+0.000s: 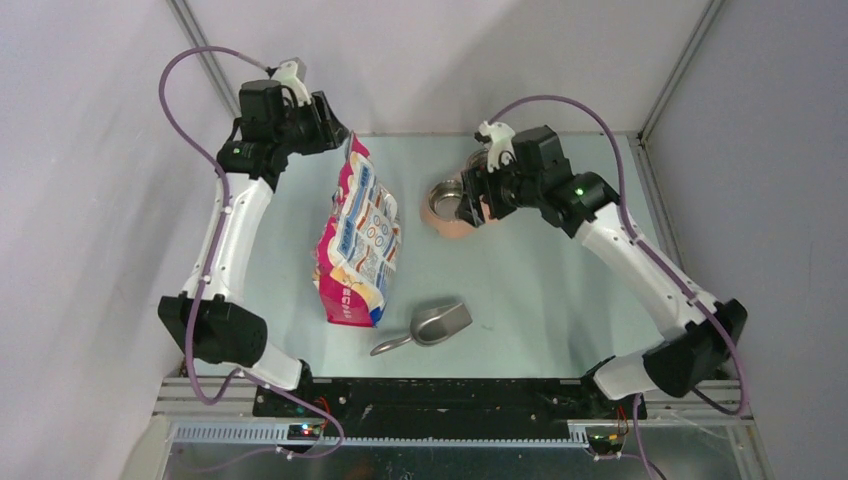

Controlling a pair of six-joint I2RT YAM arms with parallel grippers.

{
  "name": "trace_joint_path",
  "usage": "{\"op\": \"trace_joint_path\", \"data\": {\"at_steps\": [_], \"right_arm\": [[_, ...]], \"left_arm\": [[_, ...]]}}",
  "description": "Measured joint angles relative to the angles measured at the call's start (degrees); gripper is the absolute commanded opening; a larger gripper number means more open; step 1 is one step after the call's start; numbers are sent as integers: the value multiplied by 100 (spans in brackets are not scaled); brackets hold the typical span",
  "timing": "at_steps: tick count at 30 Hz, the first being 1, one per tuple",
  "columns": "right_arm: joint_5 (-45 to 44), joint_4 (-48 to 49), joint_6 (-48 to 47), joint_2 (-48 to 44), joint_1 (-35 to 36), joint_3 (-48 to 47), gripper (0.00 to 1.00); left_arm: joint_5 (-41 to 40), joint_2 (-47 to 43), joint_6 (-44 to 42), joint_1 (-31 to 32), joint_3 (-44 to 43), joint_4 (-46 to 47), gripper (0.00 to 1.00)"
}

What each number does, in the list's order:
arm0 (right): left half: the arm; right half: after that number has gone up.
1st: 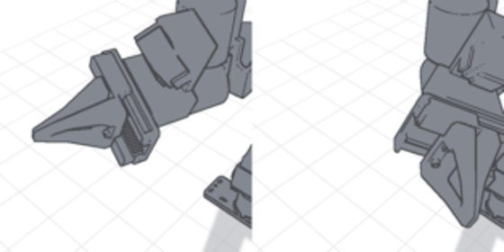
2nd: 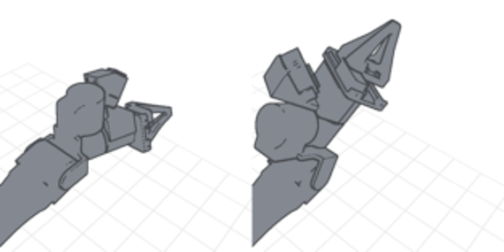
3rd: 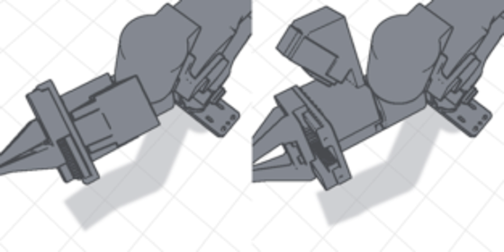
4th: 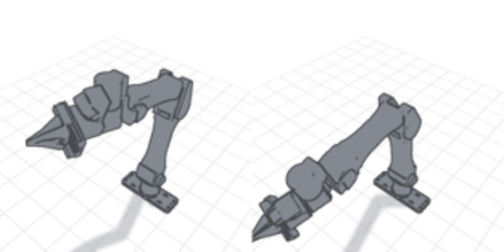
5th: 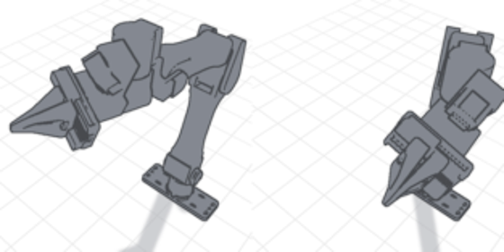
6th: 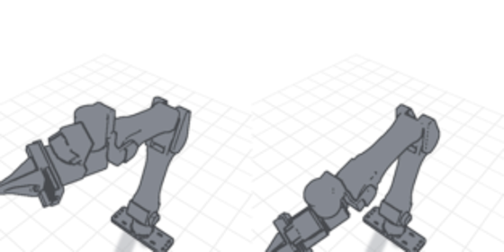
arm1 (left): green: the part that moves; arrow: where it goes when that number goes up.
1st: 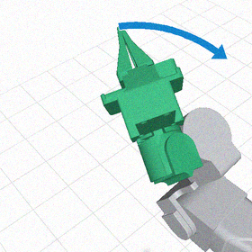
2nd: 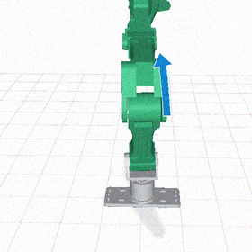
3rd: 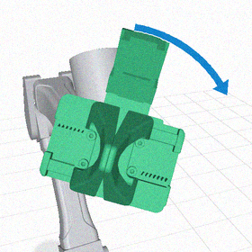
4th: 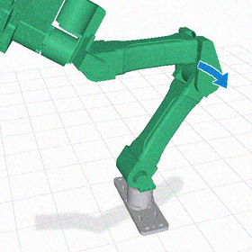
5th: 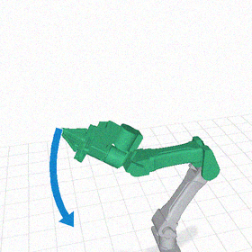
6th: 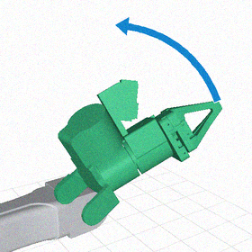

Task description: Serve the pet food

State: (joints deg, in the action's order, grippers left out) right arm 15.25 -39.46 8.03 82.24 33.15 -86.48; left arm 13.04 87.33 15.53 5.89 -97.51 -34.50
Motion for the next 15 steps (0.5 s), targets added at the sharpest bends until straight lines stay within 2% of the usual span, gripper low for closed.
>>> {"op": "trace_joint_path", "data": {"at_steps": [6, 10, 15], "right_arm": [[225, -125, -382, -761, -50, 671, 75], [348, -195, -468, -872, -181, 807, 75], [407, -203, -533, -872, -334, 835, 75]], "left_arm": [[153, -138, 55, 0, 90, 138, 42], [155, -229, 59, -2, 210, 170, 31], [170, -234, 55, -2, 229, 153, 28]]}}
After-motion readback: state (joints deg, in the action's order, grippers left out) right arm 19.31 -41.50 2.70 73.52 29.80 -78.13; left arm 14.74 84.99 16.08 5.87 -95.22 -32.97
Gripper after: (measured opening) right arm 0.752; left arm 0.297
